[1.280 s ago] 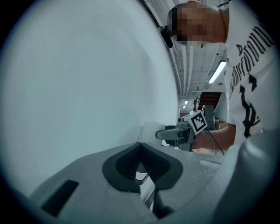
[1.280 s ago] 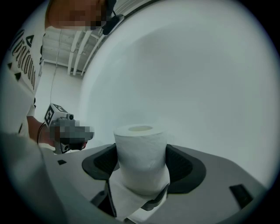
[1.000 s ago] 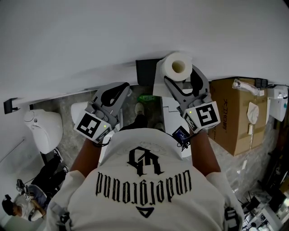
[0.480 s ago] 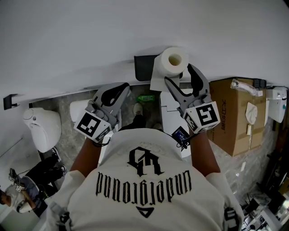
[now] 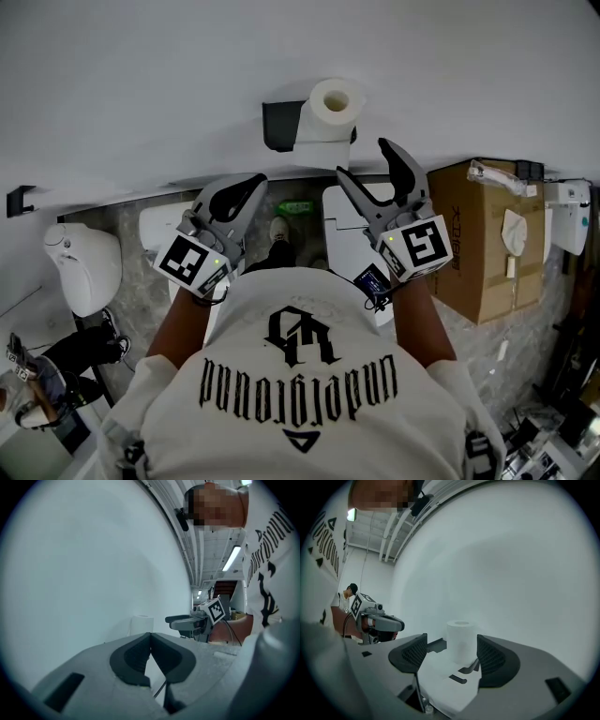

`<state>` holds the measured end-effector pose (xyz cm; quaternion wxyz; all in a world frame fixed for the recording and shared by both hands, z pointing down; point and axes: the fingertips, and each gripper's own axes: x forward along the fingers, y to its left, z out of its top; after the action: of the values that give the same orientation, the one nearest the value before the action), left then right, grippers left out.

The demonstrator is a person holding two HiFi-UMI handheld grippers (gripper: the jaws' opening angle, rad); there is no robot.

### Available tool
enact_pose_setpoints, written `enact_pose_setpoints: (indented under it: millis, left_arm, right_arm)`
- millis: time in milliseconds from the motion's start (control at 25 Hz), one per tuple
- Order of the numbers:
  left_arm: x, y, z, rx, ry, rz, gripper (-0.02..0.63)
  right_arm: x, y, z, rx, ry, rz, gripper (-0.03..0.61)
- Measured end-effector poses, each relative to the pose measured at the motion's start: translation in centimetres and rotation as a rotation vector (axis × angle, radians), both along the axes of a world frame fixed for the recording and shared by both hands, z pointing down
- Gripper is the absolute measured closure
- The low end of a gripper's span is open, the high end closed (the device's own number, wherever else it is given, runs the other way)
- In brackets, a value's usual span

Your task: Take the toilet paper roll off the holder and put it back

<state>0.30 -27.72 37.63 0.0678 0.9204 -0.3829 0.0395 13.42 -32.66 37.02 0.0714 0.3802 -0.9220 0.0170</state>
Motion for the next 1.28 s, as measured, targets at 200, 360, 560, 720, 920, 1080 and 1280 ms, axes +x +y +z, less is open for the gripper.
enact_pose_setpoints:
  millis: [200, 360, 560, 720, 920, 1080, 1280]
  left_arm:
    - [1.7, 2.0, -0.9, 0.043, 0.028, -0.009, 0.600]
    - [3.3, 3.8, -1.6, 0.063, 0.025, -0.004, 0.600]
    - [4.8, 6.2, -2.2, 0.083, 0.030, -0.005, 0.600]
    - [5.8, 8.2, -2.4, 0.088, 0.027, -0.021, 0.600]
    - [6.2, 10.8, -2.6, 0.090, 0.013, -0.057, 0.600]
    - [5.7, 12.7, -2.1, 0.075, 0.001, -0.093, 0.600]
    - [5.5, 14.5, -2.4, 0.076, -0.017, -0.111, 0.600]
  right_arm:
    - [1.4, 2.7, -0.9, 0.023, 0.006, -0.018, 0.259]
    - [2.5, 5.1, -1.7, 0.037, 0.013, -0.038, 0.287]
    - [3.5, 8.2, -2.2, 0.048, 0.017, -0.081, 0.384]
    - [3.9, 10.7, -2.3, 0.048, 0.009, -0.132, 0.471]
    - [4.0, 13.2, -2.1, 0.053, -0.002, -0.196, 0.524]
    - [3.6, 14.7, -1.8, 0.049, -0.020, -0.231, 0.549]
    - [2.7, 16.2, -1.5, 0.046, -0.037, -0.266, 0.561]
